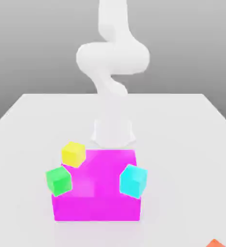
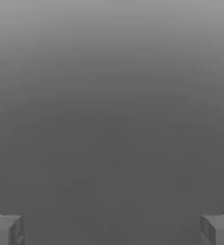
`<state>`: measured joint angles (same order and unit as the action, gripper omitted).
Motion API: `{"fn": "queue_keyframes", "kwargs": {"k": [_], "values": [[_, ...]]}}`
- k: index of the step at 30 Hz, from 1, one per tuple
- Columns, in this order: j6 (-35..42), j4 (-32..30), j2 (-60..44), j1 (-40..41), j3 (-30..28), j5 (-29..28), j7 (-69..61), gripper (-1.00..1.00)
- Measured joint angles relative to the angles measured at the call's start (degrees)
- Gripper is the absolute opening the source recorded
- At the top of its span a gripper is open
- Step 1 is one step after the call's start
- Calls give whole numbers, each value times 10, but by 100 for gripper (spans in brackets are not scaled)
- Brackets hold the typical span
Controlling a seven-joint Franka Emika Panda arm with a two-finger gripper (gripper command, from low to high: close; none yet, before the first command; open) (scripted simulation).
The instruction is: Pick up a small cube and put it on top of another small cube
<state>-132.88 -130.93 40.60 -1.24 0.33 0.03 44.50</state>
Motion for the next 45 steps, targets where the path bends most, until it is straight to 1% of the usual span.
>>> {"fn": "queue_keyframes", "kwargs": {"k": [17, 31, 35, 36, 42, 45], "values": [[-74, 59, -357, -71, 43, -8, -85, 0], [-133, 107, -649, -131, 71, -57, -125, 0], [-180, 124, -733, -147, 61, -71, -123, 0], [-194, 129, -752, -150, 58, -75, -121, -100], [-201, 131, -761, -150, 57, -76, -120, -100], [-174, 123, -726, -147, 62, -69, -125, -100]]}}
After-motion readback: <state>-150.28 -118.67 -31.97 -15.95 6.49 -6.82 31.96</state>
